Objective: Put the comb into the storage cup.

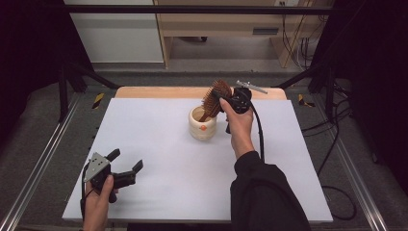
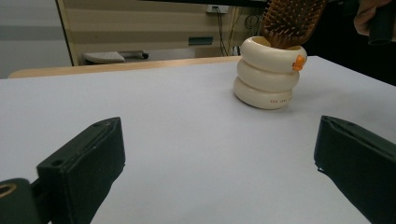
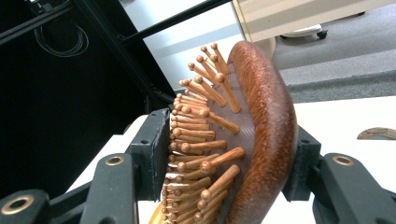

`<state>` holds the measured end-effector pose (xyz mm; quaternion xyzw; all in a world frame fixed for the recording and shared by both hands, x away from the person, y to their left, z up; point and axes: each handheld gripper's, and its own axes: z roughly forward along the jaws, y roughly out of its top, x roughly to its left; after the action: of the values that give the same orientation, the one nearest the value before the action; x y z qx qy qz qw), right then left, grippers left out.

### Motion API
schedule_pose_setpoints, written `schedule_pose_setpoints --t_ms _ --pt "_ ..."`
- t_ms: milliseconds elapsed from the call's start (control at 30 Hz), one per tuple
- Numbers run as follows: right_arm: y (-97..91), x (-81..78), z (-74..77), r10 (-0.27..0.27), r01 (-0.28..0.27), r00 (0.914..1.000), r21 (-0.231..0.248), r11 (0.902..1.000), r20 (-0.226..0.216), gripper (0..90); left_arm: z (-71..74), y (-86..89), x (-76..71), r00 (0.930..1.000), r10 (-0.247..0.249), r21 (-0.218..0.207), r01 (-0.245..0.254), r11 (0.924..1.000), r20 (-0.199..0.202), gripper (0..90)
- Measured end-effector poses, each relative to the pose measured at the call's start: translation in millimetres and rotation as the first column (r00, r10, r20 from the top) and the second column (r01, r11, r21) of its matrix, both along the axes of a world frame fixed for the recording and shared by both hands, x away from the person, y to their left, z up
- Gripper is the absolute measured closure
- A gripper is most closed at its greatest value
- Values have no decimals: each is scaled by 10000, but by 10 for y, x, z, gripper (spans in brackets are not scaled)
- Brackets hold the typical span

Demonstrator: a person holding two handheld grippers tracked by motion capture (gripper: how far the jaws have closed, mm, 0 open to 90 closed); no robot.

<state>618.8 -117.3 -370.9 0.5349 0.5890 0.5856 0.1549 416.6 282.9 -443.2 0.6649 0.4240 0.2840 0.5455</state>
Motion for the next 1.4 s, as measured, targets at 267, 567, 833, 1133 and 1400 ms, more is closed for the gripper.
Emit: schedule_pose_setpoints --t_ms 267,567,833,1133,1400 --pt "3 -1 0 10 -10 10000 -22 10000 -14 432 0 0 1 10000 1 -15 -1 10000 11 21" --pt "7 1 2 59 -60 10000 -14 10000 -69 401 0 -2 0 10000 -4 -10 4 10000 7 21" --pt "12 2 3 98 -98 9999 -7 10000 -60 376 0 -2 0 10000 -4 -8 4 10000 0 20" --pt "23 3 -3 91 -92 9998 -29 10000 -169 328 -2 -2 2 10000 -11 -2 11 10000 -11 21" --pt "23 3 3 88 -88 9998 -12 10000 -162 311 -2 -6 1 10000 -24 8 24 10000 -8 20"
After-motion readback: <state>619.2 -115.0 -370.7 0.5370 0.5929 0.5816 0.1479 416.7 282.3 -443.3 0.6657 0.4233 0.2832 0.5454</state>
